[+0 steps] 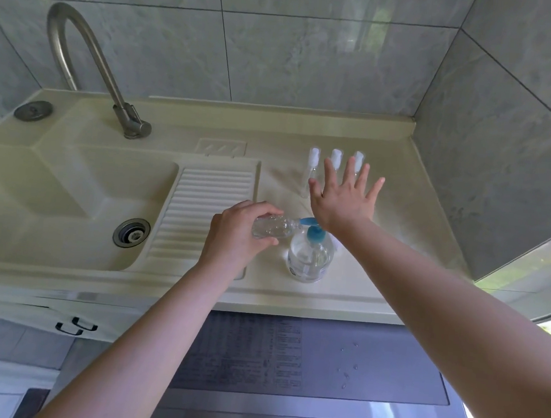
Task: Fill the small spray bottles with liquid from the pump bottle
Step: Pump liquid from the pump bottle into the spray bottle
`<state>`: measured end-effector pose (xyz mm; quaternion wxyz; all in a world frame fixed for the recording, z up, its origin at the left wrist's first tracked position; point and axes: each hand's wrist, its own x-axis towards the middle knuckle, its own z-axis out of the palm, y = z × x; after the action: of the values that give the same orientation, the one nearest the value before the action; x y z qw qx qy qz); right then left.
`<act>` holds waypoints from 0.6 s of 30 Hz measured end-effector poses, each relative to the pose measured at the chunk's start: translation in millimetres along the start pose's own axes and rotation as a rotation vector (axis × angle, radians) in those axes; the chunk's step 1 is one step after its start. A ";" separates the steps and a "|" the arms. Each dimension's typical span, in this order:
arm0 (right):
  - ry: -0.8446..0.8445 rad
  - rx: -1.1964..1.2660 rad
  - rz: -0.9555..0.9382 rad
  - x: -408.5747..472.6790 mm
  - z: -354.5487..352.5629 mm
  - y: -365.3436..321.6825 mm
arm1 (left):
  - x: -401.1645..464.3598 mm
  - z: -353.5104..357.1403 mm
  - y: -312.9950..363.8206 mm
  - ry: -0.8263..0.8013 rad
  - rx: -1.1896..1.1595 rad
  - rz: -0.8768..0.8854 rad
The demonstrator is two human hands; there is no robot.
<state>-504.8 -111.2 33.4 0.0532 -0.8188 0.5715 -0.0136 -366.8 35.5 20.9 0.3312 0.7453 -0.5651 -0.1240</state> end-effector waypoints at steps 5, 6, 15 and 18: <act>-0.031 0.032 0.019 -6.6 9.4 0.6 | 0.5 1.9 1.0 0.001 0.001 0.001; -0.030 0.024 0.023 -6.3 9.4 1.1 | 0.2 1.9 1.7 0.002 0.003 0.000; 0.061 -0.008 -0.010 -4.3 9.7 1.7 | 1.7 3.1 1.0 0.007 0.002 -0.003; 0.059 -0.015 0.000 -5.6 11.1 1.4 | 0.1 3.3 1.6 0.001 0.013 -0.009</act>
<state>-507.1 -105.6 22.4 0.0303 -0.8183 0.5730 -0.0335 -369.8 34.0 19.5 0.3262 0.7500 -0.5624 -0.1214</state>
